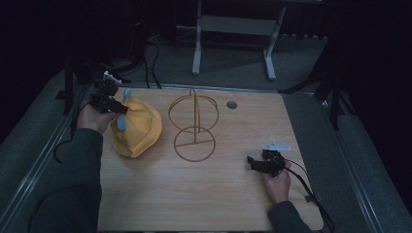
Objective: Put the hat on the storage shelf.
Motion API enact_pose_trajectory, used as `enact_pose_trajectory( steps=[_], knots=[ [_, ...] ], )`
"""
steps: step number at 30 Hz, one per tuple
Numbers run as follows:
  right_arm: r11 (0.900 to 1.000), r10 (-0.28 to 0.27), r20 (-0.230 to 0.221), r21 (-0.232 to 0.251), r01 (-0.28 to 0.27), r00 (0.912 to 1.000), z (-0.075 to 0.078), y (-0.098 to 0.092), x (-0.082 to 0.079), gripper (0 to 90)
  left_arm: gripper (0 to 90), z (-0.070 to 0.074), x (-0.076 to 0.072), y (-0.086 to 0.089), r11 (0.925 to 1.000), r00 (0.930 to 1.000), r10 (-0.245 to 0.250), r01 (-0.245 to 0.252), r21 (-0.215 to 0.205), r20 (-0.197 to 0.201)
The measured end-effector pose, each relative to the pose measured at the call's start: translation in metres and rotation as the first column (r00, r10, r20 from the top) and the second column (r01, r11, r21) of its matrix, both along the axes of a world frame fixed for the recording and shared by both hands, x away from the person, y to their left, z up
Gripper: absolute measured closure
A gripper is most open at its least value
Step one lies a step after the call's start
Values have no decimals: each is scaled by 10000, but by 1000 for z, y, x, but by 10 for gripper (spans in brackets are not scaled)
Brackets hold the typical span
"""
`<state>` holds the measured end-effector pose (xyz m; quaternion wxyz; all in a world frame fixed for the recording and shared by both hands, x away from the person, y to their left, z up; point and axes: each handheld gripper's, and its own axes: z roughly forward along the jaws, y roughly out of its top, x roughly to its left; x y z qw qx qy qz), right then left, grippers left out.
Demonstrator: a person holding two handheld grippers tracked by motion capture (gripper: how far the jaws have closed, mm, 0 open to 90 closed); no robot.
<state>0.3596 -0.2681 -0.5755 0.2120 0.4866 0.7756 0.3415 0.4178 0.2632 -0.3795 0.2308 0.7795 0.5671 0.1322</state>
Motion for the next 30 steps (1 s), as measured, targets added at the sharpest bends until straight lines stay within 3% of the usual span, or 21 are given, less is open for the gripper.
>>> enact_pose_trajectory(
  steps=[6,10,17,23,30],
  knots=[
    [10000,0,-5,0,0,10000,0,0,0,243,838,10,-7,2,9960,9957,-895,893,74,236],
    [10000,14,4,-2,-14,10000,0,0,0,242,837,12,-11,4,9924,9920,-1232,1230,97,288],
    [10000,16,1,-9,-16,10000,0,0,0,241,836,18,-13,7,9884,9872,-1520,1521,9,481],
    [10000,26,2,-8,-26,10000,0,0,0,238,834,36,-14,8,9835,9797,-1809,1793,257,867],
    [10000,37,1,-11,-37,10000,0,0,0,236,834,53,-9,14,9775,9728,-2107,2099,180,962]
  ],
)
